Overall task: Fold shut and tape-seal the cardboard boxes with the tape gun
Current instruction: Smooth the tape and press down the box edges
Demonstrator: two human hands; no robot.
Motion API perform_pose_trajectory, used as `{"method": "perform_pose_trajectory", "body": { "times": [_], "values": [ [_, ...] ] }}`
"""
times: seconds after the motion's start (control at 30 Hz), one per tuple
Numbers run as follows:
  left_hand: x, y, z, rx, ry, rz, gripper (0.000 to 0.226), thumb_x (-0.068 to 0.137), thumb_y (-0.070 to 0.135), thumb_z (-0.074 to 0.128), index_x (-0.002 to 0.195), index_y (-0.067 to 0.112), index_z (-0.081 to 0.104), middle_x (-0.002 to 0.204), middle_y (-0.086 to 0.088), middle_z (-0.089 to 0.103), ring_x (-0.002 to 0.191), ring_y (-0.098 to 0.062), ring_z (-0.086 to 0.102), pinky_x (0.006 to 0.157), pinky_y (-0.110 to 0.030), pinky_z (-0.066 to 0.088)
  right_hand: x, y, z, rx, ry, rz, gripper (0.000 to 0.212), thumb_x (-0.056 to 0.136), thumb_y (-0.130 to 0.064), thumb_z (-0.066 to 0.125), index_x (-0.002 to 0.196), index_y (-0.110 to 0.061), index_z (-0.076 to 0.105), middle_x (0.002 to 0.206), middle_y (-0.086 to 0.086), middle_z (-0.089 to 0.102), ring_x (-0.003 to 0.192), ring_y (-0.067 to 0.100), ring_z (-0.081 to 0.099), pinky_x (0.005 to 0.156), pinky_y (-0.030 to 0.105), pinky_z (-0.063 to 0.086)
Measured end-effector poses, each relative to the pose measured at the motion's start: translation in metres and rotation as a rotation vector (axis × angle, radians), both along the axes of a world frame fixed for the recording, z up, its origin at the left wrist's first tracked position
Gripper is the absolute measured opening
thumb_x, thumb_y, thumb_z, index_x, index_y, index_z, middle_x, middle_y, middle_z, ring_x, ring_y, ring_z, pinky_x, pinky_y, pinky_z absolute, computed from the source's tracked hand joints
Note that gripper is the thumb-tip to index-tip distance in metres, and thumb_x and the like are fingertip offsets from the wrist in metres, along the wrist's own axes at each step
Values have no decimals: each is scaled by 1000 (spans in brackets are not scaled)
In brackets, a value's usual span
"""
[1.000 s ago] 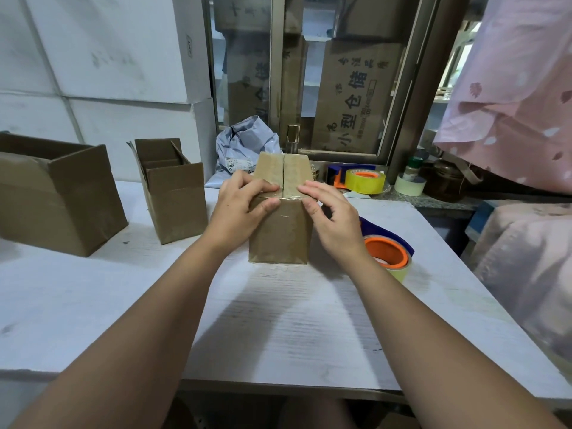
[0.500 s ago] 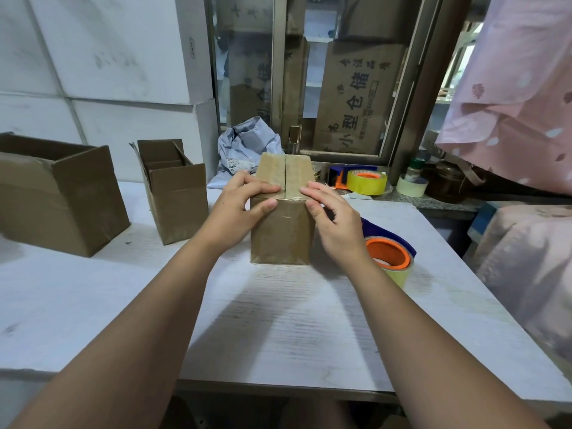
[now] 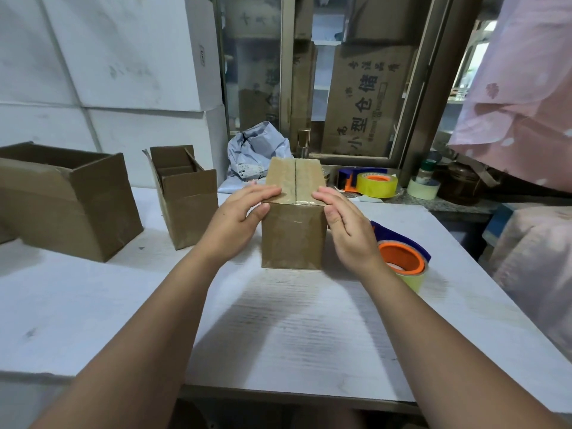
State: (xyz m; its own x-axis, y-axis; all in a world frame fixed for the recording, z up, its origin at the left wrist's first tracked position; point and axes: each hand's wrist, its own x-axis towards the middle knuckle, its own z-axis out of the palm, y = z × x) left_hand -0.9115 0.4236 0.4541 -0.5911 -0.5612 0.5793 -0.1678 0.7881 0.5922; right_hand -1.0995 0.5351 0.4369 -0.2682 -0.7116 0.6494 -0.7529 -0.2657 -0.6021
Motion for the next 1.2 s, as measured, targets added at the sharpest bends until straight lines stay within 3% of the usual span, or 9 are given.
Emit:
{"method": "perform_pose_trajectory", "body": {
  "times": [0.17, 0.3, 0.37, 0.5, 0.63, 0.73, 0.87, 1.03, 1.2],
  "values": [
    [-3, 2, 2, 3, 85, -18, 34, 96, 9, 50, 116, 35, 59, 120, 16, 58, 117, 9, 45, 99, -7, 29, 0, -2, 3, 4, -7, -34, 30, 100, -20, 42, 122, -24, 62, 127, -19, 50, 117, -15, 38, 98, 3, 27],
    [-3, 4, 4, 30, 99, -11, 34, 95, 8, 52, 115, 35, 59, 114, 23, 56, 114, 3, 48, 99, -10, 31, 5, 0, 5, -1, -145, 4, 27, 99, -19, 45, 115, -29, 64, 124, -22, 52, 110, -27, 38, 93, -1, 27],
    [-3, 7, 5, 14, 81, 26, 32, 96, 12, 52, 114, 37, 59, 113, 27, 54, 113, 3, 44, 100, -10, 26, 8, 1, 5, -21, -201, 17, 26, 99, -17, 46, 110, -33, 63, 121, -24, 53, 110, -25, 40, 90, -2, 29],
    [-3, 12, 8, 44, 55, 55, 20, 95, 31, 51, 108, 43, 60, 110, 36, 50, 103, 24, 28, 91, 0, 16, 13, -1, 4, -34, -310, 58, 28, 101, -18, 41, 106, -33, 64, 125, -19, 55, 114, -20, 42, 96, 4, 30],
    [-6, 9, 7, 64, 65, 92, 23, 95, 26, 53, 108, 42, 61, 111, 32, 52, 105, 4, 32, 88, 3, 15, 9, -1, 5, -3, -373, 110, 31, 101, -18, 41, 103, -40, 63, 123, -25, 53, 119, -16, 43, 103, 17, 35],
    [-8, 9, 7, 64, 74, 99, 24, 95, 22, 54, 106, 42, 62, 110, 28, 54, 108, -7, 35, 88, 2, 17, 9, -1, 4, 3, -246, 40, 30, 101, -18, 41, 106, -41, 61, 122, -29, 51, 115, -22, 40, 99, 7, 31],
    [-8, 10, 8, 28, 48, 116, 18, 92, 30, 58, 107, 38, 63, 110, 21, 55, 109, -11, 38, 90, -7, 23, 13, -2, 0, -50, -152, -35, 24, 99, -23, 46, 115, -25, 63, 127, -16, 53, 114, -18, 41, 97, 3, 27],
    [-25, 19, 6, -65, 8, 256, 48, 69, 40, 79, 105, 14, 62, 104, 5, 45, 108, -15, 39, 86, -15, 23, 19, -4, 0, -66, -91, -92, 25, 89, -26, 63, 114, -22, 62, 125, -20, 50, 117, -4, 43, 99, 17, 33],
    [-30, 22, 0, -138, 2, 342, 48, 72, 42, 76, 106, 10, 61, 107, -4, 51, 107, -24, 42, 87, -24, 29, 19, -3, 0, -75, -52, -122, 26, 90, -24, 63, 115, -19, 61, 127, -15, 53, 118, 1, 45, 101, 24, 36]
  ]
}}
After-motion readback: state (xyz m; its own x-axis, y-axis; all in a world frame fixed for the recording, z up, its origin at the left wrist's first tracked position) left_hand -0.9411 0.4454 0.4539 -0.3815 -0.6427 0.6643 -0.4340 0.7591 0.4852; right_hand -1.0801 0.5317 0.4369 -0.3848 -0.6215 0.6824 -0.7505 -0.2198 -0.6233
